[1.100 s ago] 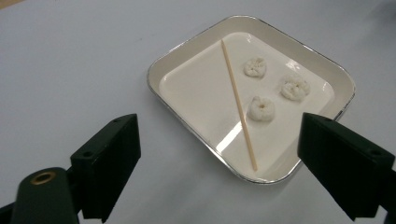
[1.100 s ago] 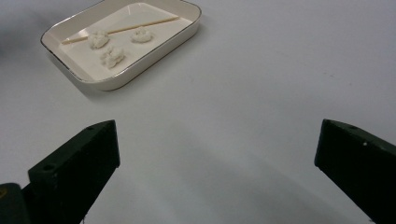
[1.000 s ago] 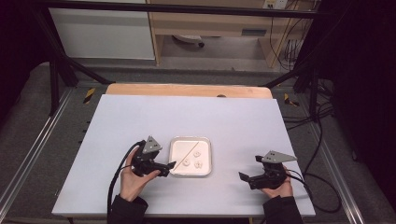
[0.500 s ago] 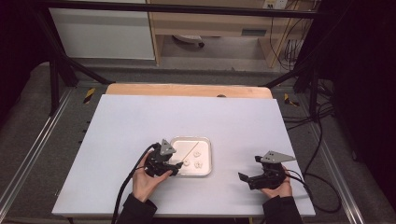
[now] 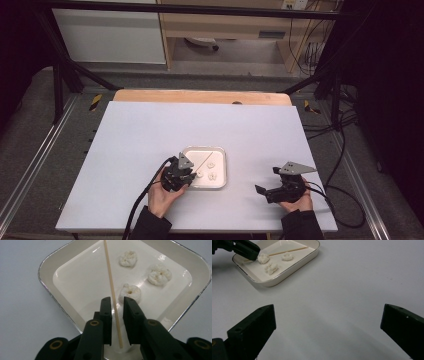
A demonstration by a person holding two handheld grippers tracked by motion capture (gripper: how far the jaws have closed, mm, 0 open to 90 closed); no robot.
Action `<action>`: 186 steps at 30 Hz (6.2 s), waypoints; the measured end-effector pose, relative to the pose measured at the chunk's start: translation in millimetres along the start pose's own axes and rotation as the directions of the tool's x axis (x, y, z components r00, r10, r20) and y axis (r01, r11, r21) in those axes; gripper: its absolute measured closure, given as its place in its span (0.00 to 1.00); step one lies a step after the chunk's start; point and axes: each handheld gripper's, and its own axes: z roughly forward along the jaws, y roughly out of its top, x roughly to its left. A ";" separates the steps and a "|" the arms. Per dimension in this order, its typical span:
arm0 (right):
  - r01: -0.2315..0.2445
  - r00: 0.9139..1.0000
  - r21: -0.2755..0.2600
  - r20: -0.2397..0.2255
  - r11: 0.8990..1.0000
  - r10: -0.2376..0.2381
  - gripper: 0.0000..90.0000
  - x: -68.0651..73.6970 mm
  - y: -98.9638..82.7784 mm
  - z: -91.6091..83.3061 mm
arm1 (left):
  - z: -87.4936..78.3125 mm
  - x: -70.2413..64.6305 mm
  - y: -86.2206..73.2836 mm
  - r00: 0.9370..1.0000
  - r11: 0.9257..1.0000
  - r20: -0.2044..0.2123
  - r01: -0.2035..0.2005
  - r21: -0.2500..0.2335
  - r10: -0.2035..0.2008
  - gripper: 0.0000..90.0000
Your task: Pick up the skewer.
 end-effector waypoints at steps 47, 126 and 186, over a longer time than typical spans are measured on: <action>0.024 1.000 0.014 -0.001 1.000 -0.024 0.01 1.3 1.3 2.1 | -23.4 8.9 -8.4 0.990 0.976 0.026 0.139 -0.165 -0.137 0.99; 0.764 0.626 0.170 0.037 0.623 -0.779 0.40 61.0 49.6 42.0 | -18.1 -54.4 60.5 0.948 0.971 0.219 -0.206 -0.125 0.230 0.99; 0.941 0.262 0.245 -0.094 0.232 -0.961 0.99 61.1 46.8 41.7 | -2.5 -59.3 80.2 0.911 0.923 0.249 -0.366 0.117 0.330 0.70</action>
